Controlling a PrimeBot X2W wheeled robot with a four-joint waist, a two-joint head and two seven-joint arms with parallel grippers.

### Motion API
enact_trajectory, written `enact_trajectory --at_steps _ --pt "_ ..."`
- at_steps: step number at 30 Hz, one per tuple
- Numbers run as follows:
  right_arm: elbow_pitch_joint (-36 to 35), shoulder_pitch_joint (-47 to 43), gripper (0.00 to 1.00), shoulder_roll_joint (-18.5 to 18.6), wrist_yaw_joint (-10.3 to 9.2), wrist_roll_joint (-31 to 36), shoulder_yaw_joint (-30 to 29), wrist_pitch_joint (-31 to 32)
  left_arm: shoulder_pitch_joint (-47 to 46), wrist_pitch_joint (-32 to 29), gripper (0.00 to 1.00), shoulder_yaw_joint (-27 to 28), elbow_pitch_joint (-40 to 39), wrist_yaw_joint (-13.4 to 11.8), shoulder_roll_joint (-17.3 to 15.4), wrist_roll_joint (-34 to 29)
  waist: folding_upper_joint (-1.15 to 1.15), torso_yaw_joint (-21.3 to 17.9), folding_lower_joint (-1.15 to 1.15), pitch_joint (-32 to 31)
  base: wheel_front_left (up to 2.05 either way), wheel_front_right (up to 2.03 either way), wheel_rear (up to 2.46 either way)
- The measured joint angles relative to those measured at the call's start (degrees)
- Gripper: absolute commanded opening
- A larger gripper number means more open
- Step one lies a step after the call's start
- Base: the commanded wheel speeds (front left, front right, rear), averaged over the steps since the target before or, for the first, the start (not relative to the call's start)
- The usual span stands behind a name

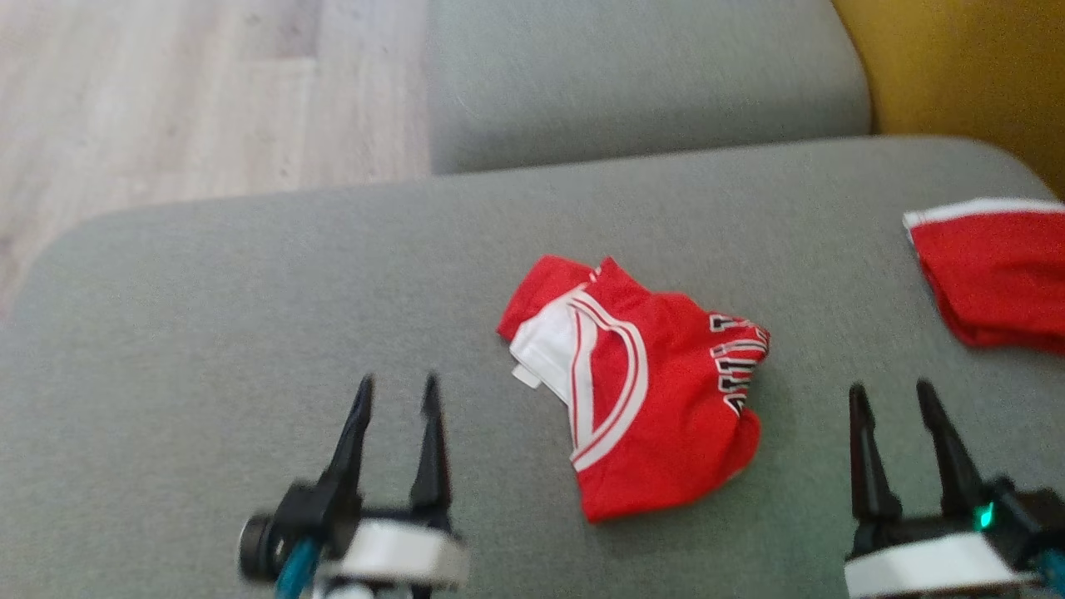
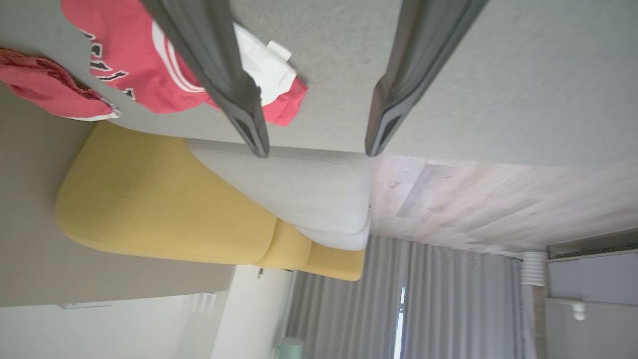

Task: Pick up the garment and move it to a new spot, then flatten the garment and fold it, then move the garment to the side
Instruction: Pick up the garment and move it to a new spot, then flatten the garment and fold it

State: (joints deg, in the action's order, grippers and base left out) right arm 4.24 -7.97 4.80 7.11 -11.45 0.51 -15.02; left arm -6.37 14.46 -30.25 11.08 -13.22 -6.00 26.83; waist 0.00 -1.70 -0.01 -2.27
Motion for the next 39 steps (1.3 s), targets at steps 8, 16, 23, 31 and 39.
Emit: enact_trajectory --at_steps 8,16,23,31,39 --pt "1.4 -7.7 1.0 -0.9 0.0 1.9 -0.5 0.2 16.1 0.1 1.0 7.3 -7.6 0.7 0.4 -8.7 0.0 3.9 0.0 -5.2 0.0 0.0 0.0" --pt "1.9 -9.1 1.0 -1.6 0.0 3.3 0.3 0.2 19.4 0.1 1.0 9.8 -7.6 3.2 1.3 -13.6 0.0 5.1 0.01 -6.9 0.0 0.0 0.0" --pt "1.9 -9.2 1.0 -2.1 0.0 3.8 0.3 0.2 19.5 0.1 1.0 10.4 -7.4 4.4 1.9 -15.3 0.0 5.5 0.01 -7.3 0.0 0.0 0.0" --pt "1.8 -9.2 1.0 -2.1 0.0 4.2 0.2 0.2 19.8 0.1 1.0 11.4 -7.3 5.2 2.2 -15.8 0.0 5.6 0.01 -7.6 0.0 0.0 0.0" --pt "1.7 -9.2 1.0 -2.1 0.0 4.5 0.2 0.2 19.9 0.1 1.0 11.5 -7.2 5.2 2.3 -15.8 0.0 5.6 0.01 -7.3 0.0 0.0 0.0"
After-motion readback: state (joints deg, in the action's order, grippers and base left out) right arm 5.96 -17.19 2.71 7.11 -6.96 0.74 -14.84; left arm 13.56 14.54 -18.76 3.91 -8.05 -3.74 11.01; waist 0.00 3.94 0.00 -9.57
